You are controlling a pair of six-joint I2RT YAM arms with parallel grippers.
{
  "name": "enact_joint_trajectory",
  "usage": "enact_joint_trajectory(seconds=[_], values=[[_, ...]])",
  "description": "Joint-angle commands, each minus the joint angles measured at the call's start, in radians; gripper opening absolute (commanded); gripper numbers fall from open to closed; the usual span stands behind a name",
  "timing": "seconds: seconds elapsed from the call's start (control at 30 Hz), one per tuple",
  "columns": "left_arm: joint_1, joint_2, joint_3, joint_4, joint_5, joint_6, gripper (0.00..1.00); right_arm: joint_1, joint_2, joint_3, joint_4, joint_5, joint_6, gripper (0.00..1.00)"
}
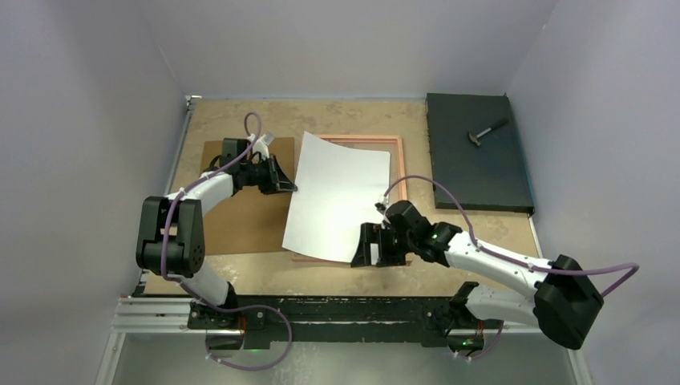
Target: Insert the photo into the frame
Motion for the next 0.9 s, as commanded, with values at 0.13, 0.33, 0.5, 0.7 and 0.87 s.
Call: enact_joint_trajectory(seconds=[0.13, 0.33, 0.5, 0.7, 0.87], values=[[0.012, -0.053, -0.004, -0.014, 0.002, 0.031, 0.00, 0.023, -0.067, -0.132, 0.004, -0.037, 0.077, 0.92], [0.012, -0.054, -0.006, -0.020, 0.008, 0.038, 0.00, 0.021, -0.128, -0.170, 0.072, 0.033, 0.132, 0.88], [0.012, -0.059, 0.009, -0.064, 0.016, 0.080, 0.00, 0.019, -0.192, -0.193, 0.092, 0.067, 0.187, 0.83], [0.012, -0.064, 0.002, -0.069, 0.008, 0.089, 0.00, 0.019, -0.121, -0.191, 0.068, 0.067, 0.171, 0.81], [0.012, -0.068, 0.008, -0.083, 0.001, 0.102, 0.00, 0.019, -0.135, -0.182, 0.007, 0.123, 0.165, 0.78]])
